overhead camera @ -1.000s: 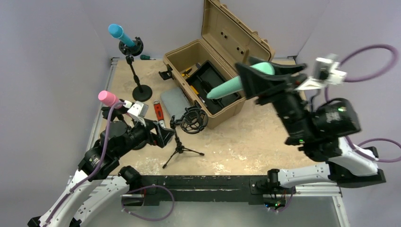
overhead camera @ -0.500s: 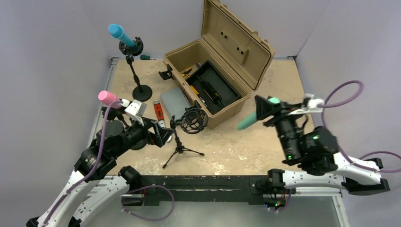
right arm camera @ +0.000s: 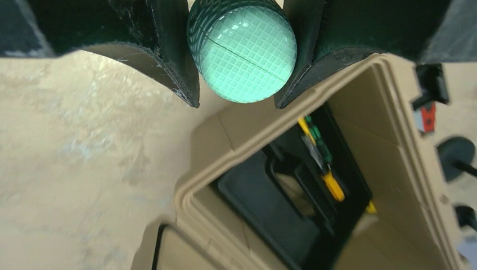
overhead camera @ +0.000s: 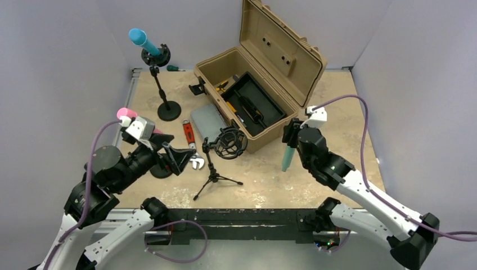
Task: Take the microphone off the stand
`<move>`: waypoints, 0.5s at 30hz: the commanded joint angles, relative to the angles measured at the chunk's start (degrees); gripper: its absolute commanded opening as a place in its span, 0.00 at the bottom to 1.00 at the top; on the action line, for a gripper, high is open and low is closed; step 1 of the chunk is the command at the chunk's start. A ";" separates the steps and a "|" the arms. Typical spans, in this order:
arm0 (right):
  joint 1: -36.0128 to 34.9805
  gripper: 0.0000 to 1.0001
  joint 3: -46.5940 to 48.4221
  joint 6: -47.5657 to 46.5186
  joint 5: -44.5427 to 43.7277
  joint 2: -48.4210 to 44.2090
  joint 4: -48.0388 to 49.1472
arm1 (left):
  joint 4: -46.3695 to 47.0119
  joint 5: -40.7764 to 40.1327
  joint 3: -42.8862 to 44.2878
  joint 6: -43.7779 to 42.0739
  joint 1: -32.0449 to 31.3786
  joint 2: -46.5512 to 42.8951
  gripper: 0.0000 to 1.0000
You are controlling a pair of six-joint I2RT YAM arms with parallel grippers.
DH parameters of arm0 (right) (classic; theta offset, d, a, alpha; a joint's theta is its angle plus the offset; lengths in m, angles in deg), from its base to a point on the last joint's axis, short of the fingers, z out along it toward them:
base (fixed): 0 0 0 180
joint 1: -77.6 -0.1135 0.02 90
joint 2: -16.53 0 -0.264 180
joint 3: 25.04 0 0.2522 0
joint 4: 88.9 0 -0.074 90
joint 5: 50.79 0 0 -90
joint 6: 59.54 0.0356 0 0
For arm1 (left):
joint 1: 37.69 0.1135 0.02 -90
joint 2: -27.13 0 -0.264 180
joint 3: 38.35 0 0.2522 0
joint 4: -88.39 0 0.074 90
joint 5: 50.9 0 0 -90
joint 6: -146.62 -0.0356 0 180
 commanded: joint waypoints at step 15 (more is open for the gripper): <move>39.95 0.00 -15.18 15.07 51.55 10.54 20.94 | 13.20 3.82 12.27 -14.91 -0.20 9.75 1.00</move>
